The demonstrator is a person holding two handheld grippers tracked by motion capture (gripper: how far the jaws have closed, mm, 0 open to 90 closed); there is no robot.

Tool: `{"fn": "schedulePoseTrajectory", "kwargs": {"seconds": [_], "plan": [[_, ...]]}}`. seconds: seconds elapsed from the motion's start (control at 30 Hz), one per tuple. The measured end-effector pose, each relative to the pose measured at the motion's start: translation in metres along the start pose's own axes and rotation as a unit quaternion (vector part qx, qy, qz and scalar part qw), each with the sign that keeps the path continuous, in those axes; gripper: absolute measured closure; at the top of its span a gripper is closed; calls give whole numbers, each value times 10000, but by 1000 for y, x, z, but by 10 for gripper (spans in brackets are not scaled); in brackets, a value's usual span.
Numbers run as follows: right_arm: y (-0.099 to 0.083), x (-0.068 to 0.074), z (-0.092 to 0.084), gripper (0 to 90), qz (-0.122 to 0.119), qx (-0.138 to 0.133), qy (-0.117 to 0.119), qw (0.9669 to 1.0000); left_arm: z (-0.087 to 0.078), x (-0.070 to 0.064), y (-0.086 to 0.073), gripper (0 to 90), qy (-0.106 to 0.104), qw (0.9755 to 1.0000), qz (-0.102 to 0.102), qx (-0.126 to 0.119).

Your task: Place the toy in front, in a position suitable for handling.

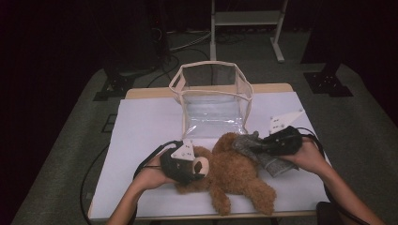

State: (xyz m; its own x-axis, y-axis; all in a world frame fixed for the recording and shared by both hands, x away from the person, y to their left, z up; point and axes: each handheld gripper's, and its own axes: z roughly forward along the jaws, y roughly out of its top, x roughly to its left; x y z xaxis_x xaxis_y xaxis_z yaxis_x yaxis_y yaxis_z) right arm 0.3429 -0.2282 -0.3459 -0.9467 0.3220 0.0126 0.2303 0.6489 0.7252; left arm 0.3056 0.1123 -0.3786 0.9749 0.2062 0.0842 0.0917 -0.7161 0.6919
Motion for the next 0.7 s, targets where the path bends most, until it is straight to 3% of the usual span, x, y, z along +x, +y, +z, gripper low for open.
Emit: {"fn": "schedulePoseTrajectory", "kwargs": {"seconds": [0.1, 0.17, 0.23, 0.3, 0.43, 0.63, 0.7], "plan": [[-5, -5, 10, 795, 28, 135, 33, 9999, -1, 0, -1, 356, 8, 10000, -3, -16], [-20, -13, 10, 796, 371, 68, 90, 9992, 0, 1, -2, 355, -14, 10000, -54, -77], [-26, -16, 8, 796, 435, 64, 65, 9990, 0, 1, -2, 355, -26, 9999, -91, -100], [-45, -24, 1, 796, 691, 81, -40, 9976, 0, 2, -1, 355, -23, 10000, -40, -68], [-60, -27, -16, 796, 918, -34, -96, 9957, 1, 2, 1, 354, -15, 10000, -32, -58], [-49, -17, -37, 796, 739, -181, -138, 9970, 4, 6, 4, 355, -82, 9999, -57, -81], [-31, -13, -38, 795, 538, -264, -94, 9982, 5, 5, 5, 354, -82, 9999, -44, -63]]}}
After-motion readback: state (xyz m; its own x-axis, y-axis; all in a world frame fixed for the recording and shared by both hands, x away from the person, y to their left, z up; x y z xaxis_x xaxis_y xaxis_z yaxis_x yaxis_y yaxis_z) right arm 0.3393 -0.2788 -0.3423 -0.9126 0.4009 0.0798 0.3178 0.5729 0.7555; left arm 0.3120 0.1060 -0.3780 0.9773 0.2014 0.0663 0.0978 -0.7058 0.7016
